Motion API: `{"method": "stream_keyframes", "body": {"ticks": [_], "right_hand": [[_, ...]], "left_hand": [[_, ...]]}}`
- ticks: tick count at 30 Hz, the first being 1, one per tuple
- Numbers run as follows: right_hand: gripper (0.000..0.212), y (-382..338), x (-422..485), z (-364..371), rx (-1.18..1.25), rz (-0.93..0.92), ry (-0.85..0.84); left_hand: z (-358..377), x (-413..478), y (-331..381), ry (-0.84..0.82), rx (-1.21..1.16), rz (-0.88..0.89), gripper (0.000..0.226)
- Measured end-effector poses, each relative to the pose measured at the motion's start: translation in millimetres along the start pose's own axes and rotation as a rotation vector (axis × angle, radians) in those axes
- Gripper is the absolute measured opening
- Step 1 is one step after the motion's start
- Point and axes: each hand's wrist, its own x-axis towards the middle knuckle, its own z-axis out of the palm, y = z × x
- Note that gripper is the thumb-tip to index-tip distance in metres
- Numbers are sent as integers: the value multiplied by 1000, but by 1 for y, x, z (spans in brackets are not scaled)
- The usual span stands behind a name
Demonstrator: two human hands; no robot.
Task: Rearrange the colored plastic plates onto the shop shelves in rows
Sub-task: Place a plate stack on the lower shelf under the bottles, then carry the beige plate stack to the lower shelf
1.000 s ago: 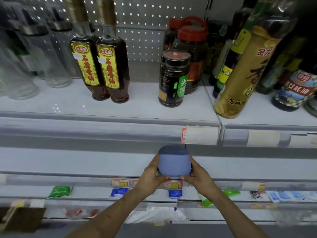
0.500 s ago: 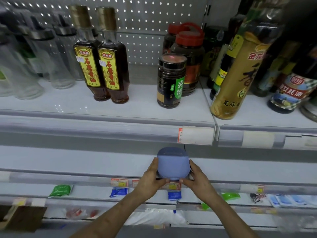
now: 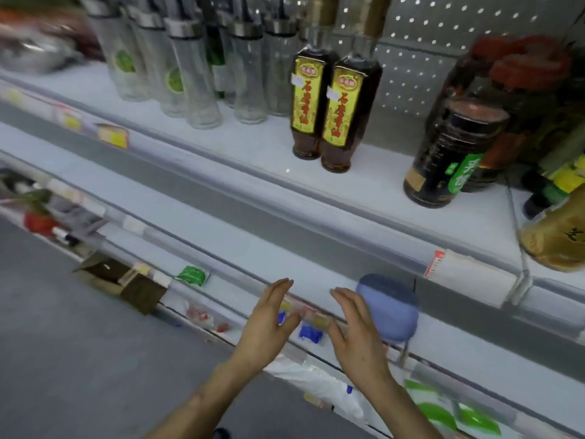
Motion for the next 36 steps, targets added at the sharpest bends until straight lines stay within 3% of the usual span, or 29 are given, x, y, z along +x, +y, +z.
{"method": "stream_keyframes", "body": {"ticks": [8,12,21,28,36], "right_hand": [[39,-168,38,113,174,-356,-342],[43,-278,37,190,233,-518,-493],[43,-526,-41,332,326,-936,-736],[39,-658,-151,384,494,-1220,-1021],[40,-741,-295,390,717,-1543,-1502]], "left_hand": [[-167,-86,-60,449,-1,-176,51],[-259,-144,-92,660,35,-269,45],[-439,-311,-150,1092,118,-413,55],[-502,-448,-139,1458,266,-587,52],[-472,-571,-75,1893,447,-948,52]]}}
